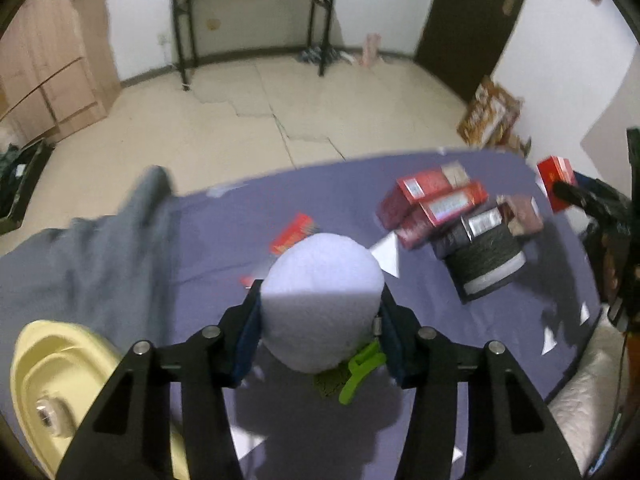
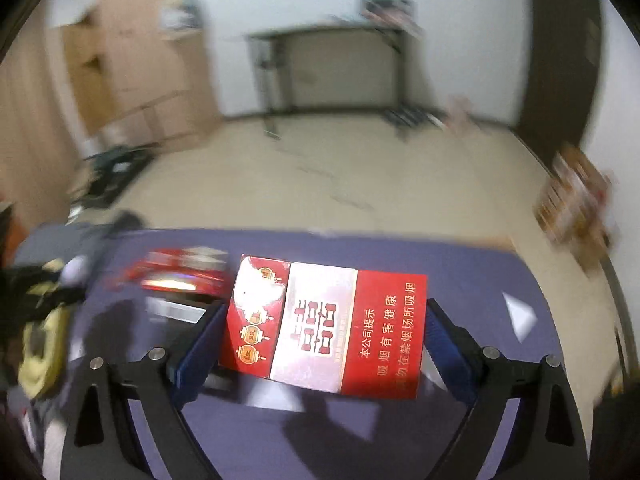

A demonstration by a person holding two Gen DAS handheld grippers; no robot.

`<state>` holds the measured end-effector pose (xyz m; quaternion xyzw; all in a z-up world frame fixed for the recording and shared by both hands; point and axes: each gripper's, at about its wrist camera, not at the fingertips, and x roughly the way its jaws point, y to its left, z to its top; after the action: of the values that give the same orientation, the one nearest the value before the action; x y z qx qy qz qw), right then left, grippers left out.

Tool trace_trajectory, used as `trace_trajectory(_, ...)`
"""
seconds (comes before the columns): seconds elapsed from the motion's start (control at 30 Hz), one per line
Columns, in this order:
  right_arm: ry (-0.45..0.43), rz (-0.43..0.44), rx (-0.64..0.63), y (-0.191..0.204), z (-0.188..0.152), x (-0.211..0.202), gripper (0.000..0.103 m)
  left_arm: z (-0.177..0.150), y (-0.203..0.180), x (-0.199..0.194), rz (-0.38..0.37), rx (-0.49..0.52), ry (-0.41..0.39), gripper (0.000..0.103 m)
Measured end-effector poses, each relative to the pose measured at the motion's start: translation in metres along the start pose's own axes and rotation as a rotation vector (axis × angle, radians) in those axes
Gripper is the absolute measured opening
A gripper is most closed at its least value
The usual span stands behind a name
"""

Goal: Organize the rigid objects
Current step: 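Grasp the lavender plush ball with the left gripper while the right grasps a red cigarette box, then drop the plush ball into the yellow tray with the left gripper while the right drops the red box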

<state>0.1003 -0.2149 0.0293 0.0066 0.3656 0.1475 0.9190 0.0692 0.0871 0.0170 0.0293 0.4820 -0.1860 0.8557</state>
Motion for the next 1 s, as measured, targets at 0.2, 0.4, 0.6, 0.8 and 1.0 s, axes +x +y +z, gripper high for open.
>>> trace_trajectory(0.2,-0.023,0.318,-0.297,0.166,0.024,-0.008,0.094,-0.036,0.082,-0.076,0.168,-0.079,-0.075,0.053)
trace_trajectory(0.4,0.087,0.495,-0.494,0.335,0.01,0.04,0.094,-0.134,0.174,-0.123,0.348,-0.276,-0.02,0.053)
trace_trajectory(0.6,0.191,0.507,-0.648,0.45,-0.006,0.089,0.094,-0.207,0.201,-0.113,0.378,-0.321,0.085,0.053)
trace_trajectory(0.8,0.297,0.463,-0.621,0.5,0.0,0.137,0.094,-0.217,0.203,-0.088,0.356,-0.242,0.121,0.054)
trace_trajectory(1.0,0.37,0.411,-0.685,0.531,-0.02,0.164,0.094,-0.228,0.199,-0.077,0.327,-0.206,0.124,0.057)
